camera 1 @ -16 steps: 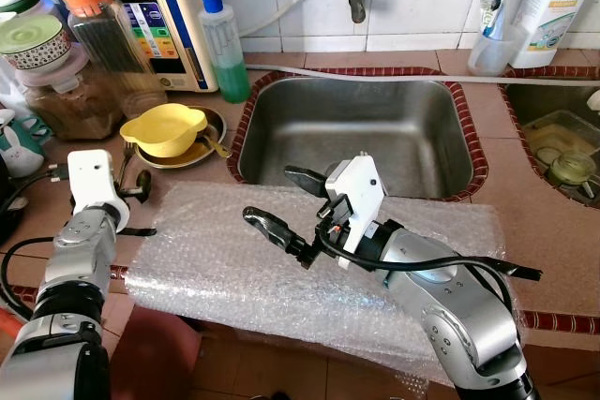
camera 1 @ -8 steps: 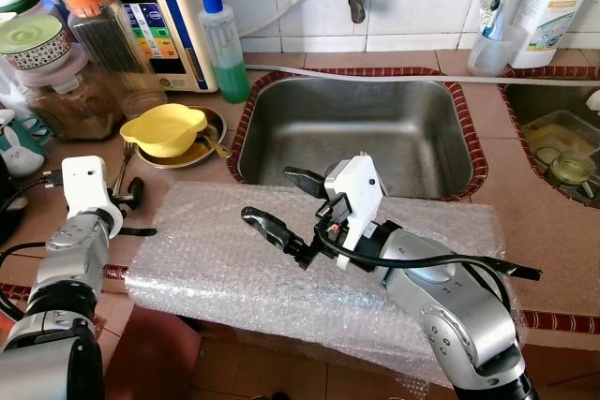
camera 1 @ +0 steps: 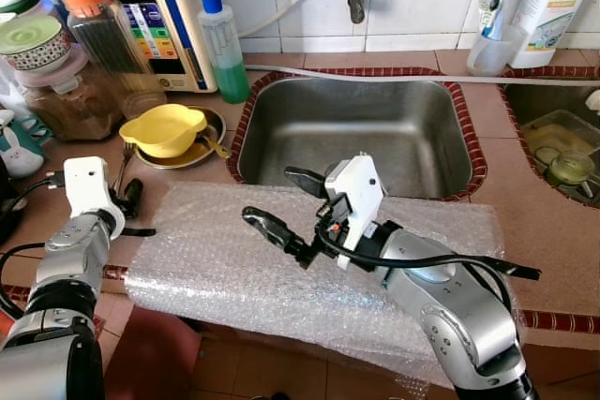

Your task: Kitchen organization

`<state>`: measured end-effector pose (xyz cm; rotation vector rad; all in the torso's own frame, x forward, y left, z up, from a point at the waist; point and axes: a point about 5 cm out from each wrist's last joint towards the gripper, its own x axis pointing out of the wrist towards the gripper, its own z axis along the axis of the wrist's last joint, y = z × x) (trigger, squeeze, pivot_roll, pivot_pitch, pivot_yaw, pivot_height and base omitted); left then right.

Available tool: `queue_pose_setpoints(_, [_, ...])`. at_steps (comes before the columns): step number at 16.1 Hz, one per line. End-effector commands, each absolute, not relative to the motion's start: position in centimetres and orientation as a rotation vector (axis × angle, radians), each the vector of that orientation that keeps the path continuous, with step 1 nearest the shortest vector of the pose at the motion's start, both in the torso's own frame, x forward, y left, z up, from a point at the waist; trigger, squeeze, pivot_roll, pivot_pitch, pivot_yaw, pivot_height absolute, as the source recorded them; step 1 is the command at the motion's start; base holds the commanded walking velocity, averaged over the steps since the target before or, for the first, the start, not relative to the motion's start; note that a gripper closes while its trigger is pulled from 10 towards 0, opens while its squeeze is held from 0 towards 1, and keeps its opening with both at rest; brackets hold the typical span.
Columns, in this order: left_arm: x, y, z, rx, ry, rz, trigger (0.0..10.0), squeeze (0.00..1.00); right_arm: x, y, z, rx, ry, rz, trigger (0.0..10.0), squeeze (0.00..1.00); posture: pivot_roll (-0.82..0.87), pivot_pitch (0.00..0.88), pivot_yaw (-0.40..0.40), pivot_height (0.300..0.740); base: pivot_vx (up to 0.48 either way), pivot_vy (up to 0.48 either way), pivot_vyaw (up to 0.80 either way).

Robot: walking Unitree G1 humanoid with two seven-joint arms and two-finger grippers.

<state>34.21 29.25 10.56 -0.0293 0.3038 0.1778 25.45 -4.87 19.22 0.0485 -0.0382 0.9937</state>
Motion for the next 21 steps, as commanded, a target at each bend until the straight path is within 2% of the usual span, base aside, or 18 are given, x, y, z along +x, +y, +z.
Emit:
queue_pose_setpoints(1, [33.4, 29.7, 9.2, -0.04, 0.392, 0.173, 0.0, 0.0, 25.1, -4.5, 19.7, 0.051, -0.058, 1.019, 10.0, 1.0, -0.22, 0.127, 0.126, 0.74, 0.0, 0.0, 0.0])
queue_pose_setpoints(9, [33.1, 29.5, 8.8, -0.054, 0.438, 0.138, 0.0, 0.0, 25.3, -4.5, 19.7, 0.042, -0.059, 1.018, 10.0, 0.97, -0.22, 0.126, 0.129, 0.74, 0.0, 0.0, 0.0])
queue_pose_setpoints(14, [32.8, 31.1, 9.9, -0.01, 0.362, 0.252, 0.0, 0.0, 25.5, -4.6, 19.9, 0.05, -0.065, 1.015, 10.0, 0.95, -0.22, 0.123, 0.124, 0.74, 0.0, 0.0, 0.0])
queue_pose_setpoints(15, [32.7, 31.3, 9.9, -0.005, 0.349, 0.266, 0.0, 0.0, 25.4, -4.6, 20.0, 0.061, -0.065, 1.032, 10.0, 0.83, -0.21, 0.123, 0.123, 0.74, 0.0, 0.0, 0.0])
queue_pose_setpoints(16, [32.4, 31.4, 9.7, -0.002, 0.354, 0.272, 0.0, 0.0, 25.3, -4.6, 20.0, 0.068, -0.061, 1.045, 10.0, 0.8, -0.21, 0.121, 0.121, 0.74, 0.0, 0.0, 0.0])
queue_pose_setpoints(21, [31.9, 32.1, 10.5, 0.006, 0.277, 0.329, 0.0, 0.0, 25.9, -5.2, 20.1, 0.056, -0.06, 1.045, 10.0, 0.8, -0.2, 0.115, 0.113, 0.74, 0.0, 0.0, 0.0])
